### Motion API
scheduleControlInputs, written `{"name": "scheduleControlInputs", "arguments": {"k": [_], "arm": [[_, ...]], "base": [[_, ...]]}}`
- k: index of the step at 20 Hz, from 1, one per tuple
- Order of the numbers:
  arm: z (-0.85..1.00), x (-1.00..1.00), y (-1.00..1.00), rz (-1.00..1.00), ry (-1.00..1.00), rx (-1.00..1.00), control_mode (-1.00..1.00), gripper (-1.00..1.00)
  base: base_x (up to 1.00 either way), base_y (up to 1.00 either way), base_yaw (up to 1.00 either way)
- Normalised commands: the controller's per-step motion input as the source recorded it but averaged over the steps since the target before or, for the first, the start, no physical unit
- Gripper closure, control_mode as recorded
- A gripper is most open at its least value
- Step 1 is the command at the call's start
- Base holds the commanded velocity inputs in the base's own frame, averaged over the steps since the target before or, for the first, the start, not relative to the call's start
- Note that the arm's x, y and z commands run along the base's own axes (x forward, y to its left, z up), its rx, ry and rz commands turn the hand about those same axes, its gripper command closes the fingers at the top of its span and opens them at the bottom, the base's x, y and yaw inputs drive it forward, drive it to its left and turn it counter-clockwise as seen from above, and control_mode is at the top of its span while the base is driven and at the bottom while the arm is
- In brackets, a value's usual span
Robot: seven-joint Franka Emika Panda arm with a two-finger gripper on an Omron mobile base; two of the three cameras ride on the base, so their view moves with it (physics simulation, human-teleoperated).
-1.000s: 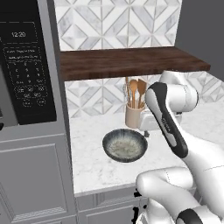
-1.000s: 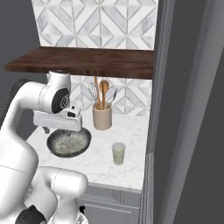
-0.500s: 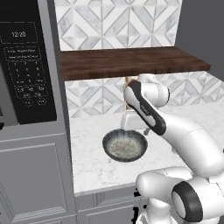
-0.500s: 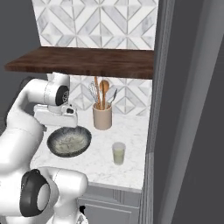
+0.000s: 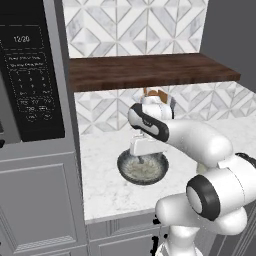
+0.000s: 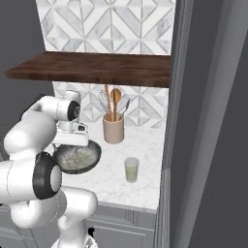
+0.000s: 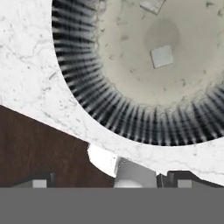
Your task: Grab a lemon wedge from the fridge and one ice cube from the ice bowl, and put them in the glass of lemonade.
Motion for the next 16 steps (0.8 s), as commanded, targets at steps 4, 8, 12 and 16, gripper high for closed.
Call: {"name": "scheduleControlInputs", "arguments": {"k": [4,8,12,16], "arm": [[-0.66,0.00,0.00,0.00,-0.04,-0.03,-1.00,-1.00],[-0.43,0.02,0.00,0.00,-0.11,0.00,-1.00,-1.00],[-0.36,0.20,0.00,0.00,-0.13,0.00,-1.00,-1.00],[-0.16,0.34,0.00,0.01,-0.11,0.00,-1.00,-1.00]], "base": [[0.00,0.00,0.00],[0.00,0.00,0.00],[0.00,0.00,0.00],[0.00,0.00,0.00]]}}
